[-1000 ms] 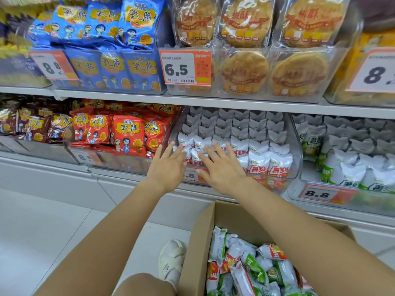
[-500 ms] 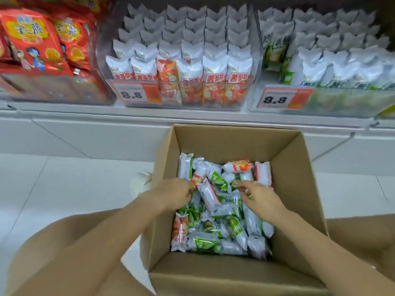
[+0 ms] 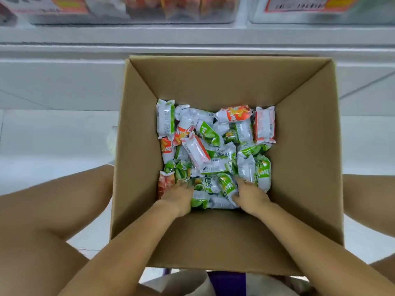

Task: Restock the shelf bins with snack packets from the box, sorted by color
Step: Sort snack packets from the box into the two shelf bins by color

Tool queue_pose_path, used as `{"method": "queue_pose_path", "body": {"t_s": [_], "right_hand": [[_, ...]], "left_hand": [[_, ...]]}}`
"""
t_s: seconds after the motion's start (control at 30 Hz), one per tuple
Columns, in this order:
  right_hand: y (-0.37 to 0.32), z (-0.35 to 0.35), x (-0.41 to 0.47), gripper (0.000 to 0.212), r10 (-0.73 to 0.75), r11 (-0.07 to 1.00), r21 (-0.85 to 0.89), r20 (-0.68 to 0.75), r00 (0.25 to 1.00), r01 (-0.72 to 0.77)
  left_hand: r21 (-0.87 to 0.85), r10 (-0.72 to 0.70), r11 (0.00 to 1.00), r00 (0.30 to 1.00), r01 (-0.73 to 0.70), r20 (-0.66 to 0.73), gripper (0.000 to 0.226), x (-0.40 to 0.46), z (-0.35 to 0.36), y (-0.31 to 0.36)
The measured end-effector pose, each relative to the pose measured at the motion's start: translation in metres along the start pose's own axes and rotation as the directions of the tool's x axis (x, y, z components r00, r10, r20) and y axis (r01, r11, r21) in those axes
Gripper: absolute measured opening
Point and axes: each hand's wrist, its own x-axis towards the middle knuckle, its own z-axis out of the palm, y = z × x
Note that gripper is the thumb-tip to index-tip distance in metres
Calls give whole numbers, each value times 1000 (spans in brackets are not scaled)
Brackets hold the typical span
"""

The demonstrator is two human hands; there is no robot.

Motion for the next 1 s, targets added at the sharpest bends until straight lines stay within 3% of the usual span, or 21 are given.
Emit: {"method": "queue_pose_path", "body": {"t_s": [0.13,0.27,0.37,0.5,0.6,0.67,0.77,0.87,0.97,1.0], "right_hand": [[-10,11,18,63,53,998,-13,-96,994,-55],[-25,24,27,91,151,987,-50,-3,989,-151],[-33,33,29,86,205,978,-31,-19,979,-205],[-37,30,23,81,147,930,320,132,980,-182],[-43,13,12,72,87,750,636,179,980,-183],[-43,-3,3,66,72,584,787,192,979,-197],[-37,-28,-8,60,93,399,901,143,985,-169],[-35,-54,-21,61,121,197,976,64,991,-87],[-40,-86,-47,63,82,-2,999,-42,996,42],[-42,-100,-57,55,86,-35,994,-105,991,108]], "left_hand": [[-58,-17,998,1000,19,24,64,19,6,-15],[-150,-21,988,996,34,84,61,32,10,-18],[-100,19,995,992,-7,121,66,37,15,-9],[-160,16,987,989,8,148,67,41,12,-1],[-274,-47,956,975,108,219,91,34,12,-3],[-404,-68,901,970,160,232,85,26,11,-5],[-644,-76,741,977,189,198,66,17,0,-9],[-905,-79,400,989,148,127,65,-2,-26,-5],[-997,-53,70,998,-36,-39,52,-29,-61,9],[-994,-70,-22,992,-104,-103,52,-41,-74,15]]}}
